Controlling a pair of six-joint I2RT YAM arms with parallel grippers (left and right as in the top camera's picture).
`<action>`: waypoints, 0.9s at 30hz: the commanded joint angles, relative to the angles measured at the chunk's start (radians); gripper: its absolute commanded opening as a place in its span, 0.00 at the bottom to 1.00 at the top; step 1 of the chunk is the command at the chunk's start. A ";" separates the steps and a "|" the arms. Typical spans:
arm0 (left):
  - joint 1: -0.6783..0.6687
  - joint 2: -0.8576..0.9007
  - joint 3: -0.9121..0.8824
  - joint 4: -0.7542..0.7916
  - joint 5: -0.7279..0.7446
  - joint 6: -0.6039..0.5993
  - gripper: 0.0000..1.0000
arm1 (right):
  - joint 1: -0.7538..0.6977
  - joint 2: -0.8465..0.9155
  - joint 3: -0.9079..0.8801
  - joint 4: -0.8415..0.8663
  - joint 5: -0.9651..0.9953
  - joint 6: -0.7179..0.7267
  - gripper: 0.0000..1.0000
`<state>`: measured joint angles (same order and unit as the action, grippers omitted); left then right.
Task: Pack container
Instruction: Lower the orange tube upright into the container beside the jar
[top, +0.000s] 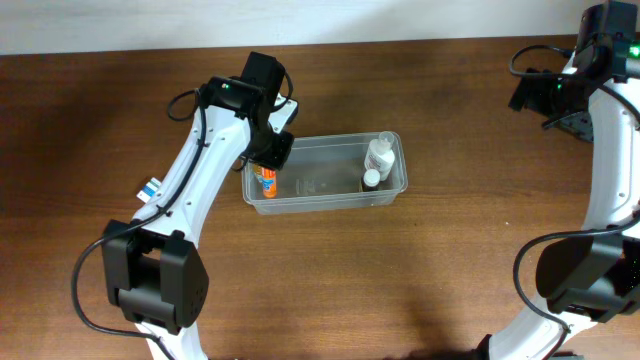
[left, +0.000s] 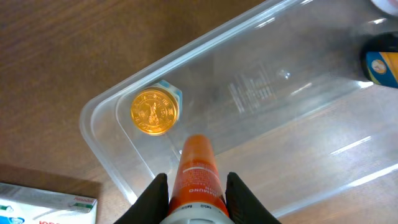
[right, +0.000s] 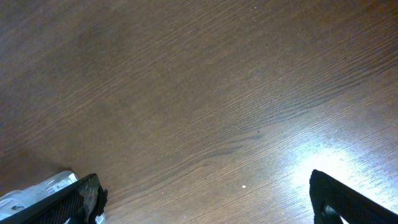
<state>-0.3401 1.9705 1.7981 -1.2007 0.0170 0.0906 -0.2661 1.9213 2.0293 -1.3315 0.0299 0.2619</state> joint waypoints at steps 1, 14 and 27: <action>0.000 0.000 -0.035 0.024 -0.025 0.020 0.04 | -0.005 -0.028 0.018 0.000 0.009 0.008 0.99; 0.000 0.000 -0.193 0.173 -0.024 0.019 0.01 | -0.005 -0.028 0.018 0.000 0.009 0.008 0.98; 0.000 0.000 -0.196 0.176 -0.036 0.020 0.01 | -0.005 -0.028 0.018 0.000 0.009 0.008 0.98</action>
<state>-0.3401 1.9522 1.6398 -1.0203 -0.0002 0.0906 -0.2661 1.9213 2.0293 -1.3315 0.0296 0.2623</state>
